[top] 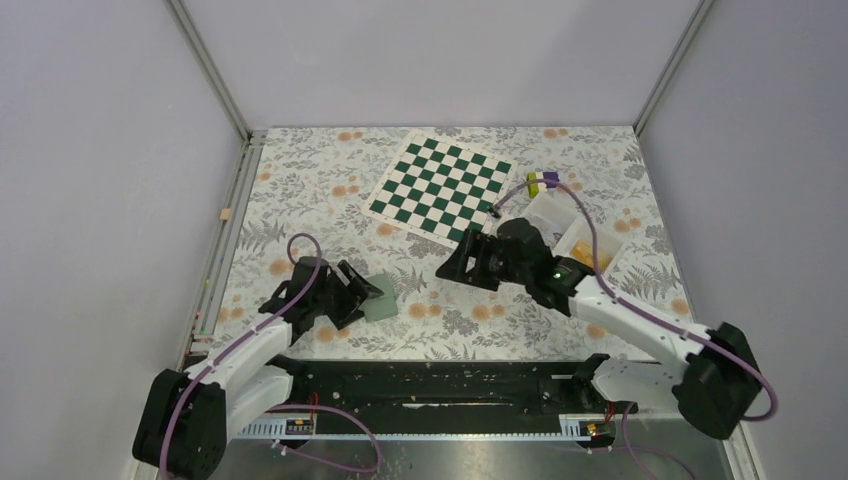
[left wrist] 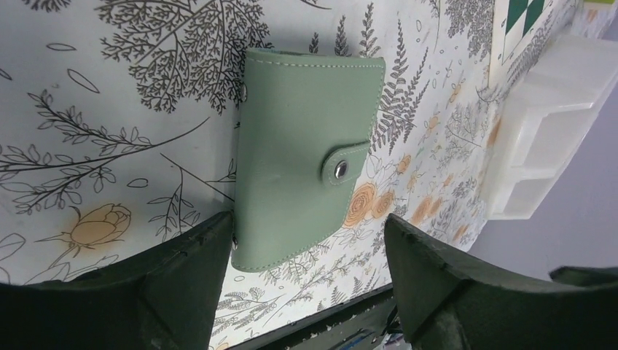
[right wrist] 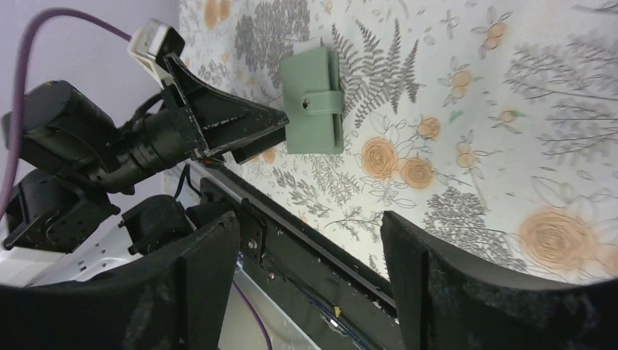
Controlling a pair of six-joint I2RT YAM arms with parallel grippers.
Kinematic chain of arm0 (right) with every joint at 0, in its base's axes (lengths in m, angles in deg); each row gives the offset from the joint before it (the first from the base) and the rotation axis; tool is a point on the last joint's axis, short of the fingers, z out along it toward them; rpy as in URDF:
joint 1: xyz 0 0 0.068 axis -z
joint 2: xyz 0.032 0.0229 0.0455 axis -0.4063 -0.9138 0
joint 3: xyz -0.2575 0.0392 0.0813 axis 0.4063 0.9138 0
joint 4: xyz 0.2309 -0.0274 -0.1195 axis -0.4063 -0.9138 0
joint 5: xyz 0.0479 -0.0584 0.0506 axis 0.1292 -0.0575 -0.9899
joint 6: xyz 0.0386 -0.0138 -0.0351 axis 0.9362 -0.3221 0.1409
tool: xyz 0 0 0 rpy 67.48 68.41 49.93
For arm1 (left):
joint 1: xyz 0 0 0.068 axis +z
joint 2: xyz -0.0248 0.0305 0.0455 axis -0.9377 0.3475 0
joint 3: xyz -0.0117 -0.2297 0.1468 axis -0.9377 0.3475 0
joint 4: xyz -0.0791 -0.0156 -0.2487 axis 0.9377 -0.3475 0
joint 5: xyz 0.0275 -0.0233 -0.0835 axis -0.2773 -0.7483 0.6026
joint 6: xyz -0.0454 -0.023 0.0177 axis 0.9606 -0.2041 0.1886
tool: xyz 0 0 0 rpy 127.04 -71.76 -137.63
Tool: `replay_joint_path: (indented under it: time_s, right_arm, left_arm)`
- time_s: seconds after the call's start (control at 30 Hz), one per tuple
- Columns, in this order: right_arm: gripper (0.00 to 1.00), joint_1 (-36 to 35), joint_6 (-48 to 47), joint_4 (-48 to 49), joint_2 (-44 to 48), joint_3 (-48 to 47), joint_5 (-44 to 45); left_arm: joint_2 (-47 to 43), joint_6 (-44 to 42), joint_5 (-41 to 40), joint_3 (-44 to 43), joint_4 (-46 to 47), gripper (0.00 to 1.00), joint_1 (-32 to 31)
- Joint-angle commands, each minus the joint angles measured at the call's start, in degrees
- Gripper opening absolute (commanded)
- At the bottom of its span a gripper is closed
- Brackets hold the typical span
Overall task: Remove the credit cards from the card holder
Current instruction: Open the card holder at the center of the board.
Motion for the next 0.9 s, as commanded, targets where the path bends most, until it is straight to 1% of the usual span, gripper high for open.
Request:
replay_joint_path:
  time_s: [0.0, 0.07, 0.17, 0.27, 0.33, 0.43, 0.57, 0.7, 0.87]
  right_arm:
    - [0.76, -2.85, 4.40, 11.53, -7.48, -0.78, -3.92]
    - [0.74, -4.24, 4.77, 13.14, -12.62, -2.95, -3.67]
    - [0.72, -5.72, 5.41, 14.26, -19.79, -6.66, -4.95]
    - [0.72, -6.63, 7.97, 17.77, -24.74, -7.83, -5.31]
    - [0.72, -7.01, 9.15, 19.87, -27.53, -8.18, -5.38]
    - [0.72, -7.16, 9.60, 19.31, -31.44, -9.91, -5.35]
    - [0.69, -7.63, 10.03, 20.29, -35.93, -12.05, -7.43]
    - [0.68, -8.19, 10.56, 19.96, -38.39, -13.42, -7.95]
    - [0.70, -8.22, 11.70, 18.51, -39.90, -13.17, -7.50]
  left_arm:
    - [-1.80, -1.60, 0.75, 0.07, 1.34, 0.74, -0.08]
    - [-2.19, -3.40, -3.59, -2.06, -3.60, 0.73, -0.15]
    - [-2.44, -4.63, -11.80, -5.38, -11.06, 0.73, 0.08]
    - [-2.30, -6.94, -14.44, -6.91, -13.69, 0.71, 1.55]
    - [-2.22, -7.55, -12.97, -6.31, -13.15, 0.70, 3.74]
    - [-1.65, -7.29, -6.66, -3.69, -8.88, 0.70, 6.72]
    - [1.68, -5.88, 0.56, -1.47, -3.01, 0.69, 7.76]
    - [5.26, -6.13, 3.53, -1.30, -0.06, 0.66, 7.89]
    - [5.88, -5.71, 4.45, -0.76, 1.67, 0.64, 7.94]
